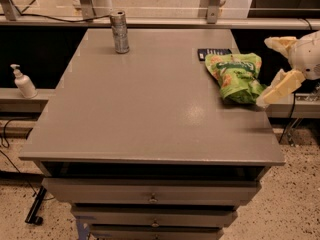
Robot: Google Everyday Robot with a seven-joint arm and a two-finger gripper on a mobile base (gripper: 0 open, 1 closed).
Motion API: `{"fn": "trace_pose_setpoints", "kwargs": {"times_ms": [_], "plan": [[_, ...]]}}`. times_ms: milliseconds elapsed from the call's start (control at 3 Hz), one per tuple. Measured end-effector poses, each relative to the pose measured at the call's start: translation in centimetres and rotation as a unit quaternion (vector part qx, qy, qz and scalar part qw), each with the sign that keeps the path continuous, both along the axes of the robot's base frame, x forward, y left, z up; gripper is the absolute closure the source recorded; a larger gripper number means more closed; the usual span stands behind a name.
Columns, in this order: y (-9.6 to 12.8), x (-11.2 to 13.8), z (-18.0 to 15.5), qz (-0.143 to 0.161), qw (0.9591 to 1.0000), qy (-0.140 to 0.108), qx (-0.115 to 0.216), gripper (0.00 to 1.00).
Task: Move green rice chip bag near rxbar blueberry
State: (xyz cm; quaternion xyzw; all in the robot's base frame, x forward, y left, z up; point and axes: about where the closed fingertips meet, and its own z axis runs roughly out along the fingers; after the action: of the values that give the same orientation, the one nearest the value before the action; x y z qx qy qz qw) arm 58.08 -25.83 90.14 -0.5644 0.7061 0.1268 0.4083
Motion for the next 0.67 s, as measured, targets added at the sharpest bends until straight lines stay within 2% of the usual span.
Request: {"fn": "trace_pose_setpoints", "kwargs": {"times_ms": [333, 667], "plan": [[-0.4, -3.3, 4.8, -0.013, 0.9999, -0.007, 0.005, 0.00], [0.5, -7.0, 9.6, -0.022, 0.9996, -0.020, 0.000, 0.00]]}}
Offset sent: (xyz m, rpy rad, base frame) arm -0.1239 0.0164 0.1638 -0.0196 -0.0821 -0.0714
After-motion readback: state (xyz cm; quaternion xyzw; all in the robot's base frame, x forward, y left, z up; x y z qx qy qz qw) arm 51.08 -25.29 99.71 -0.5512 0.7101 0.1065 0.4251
